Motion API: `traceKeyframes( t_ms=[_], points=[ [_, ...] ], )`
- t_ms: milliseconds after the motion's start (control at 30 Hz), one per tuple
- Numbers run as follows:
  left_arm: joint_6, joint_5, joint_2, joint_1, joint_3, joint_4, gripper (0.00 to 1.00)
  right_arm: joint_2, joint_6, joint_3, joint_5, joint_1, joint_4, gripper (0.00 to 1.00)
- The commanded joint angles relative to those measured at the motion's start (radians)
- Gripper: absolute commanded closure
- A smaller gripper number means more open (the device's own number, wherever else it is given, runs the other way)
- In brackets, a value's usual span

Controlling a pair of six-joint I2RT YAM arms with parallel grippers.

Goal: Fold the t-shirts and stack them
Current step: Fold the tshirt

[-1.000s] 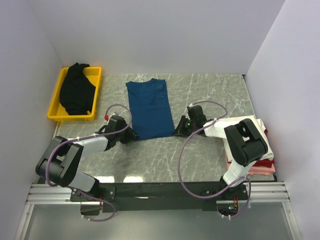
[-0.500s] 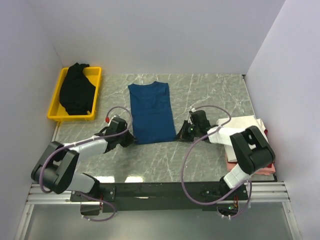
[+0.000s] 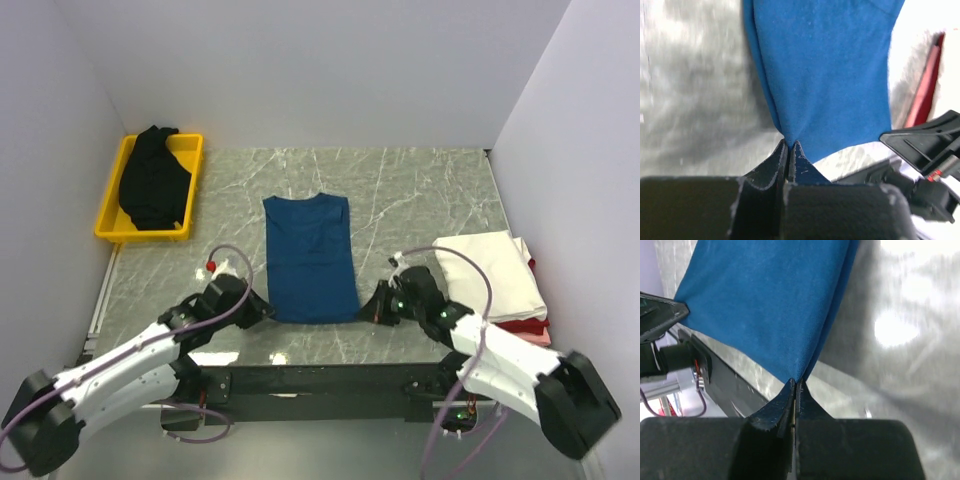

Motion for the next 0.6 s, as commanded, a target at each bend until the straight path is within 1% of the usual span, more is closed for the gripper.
traceKeyframes(
  t_ms=[0, 100, 167, 333, 567],
  points=[
    [-0.067, -0.053, -0.118, -0.057, -0.039, -0.09, 0.99, -0.171, 0.054, -0.063, 0.064, 0.037, -0.082, 1.0],
    [-0.07, -0.067, -0.168, -0.077, -0.049, -0.121, 0.99, -0.259, 0.061, -0.079, 0.093, 0.044, -0.154, 1.0],
    [-0.058, -0.076, -0.172, -0.082, -0.038, -0.141, 0.99, -0.278, 0.048, -0.067, 0.107, 0.046, -0.179, 1.0],
    [-0.026, -0.122, -0.149, -0.083, 0.031, -0.171, 0.99, -0.264, 0.019, -0.005, 0.127, 0.046, -0.233, 1.0],
    [0.014, -0.189, -0.107, -0.083, 0.129, -0.214, 0.99, -0.243, -0.03, 0.149, 0.17, 0.046, -0.344, 1.0]
  ],
)
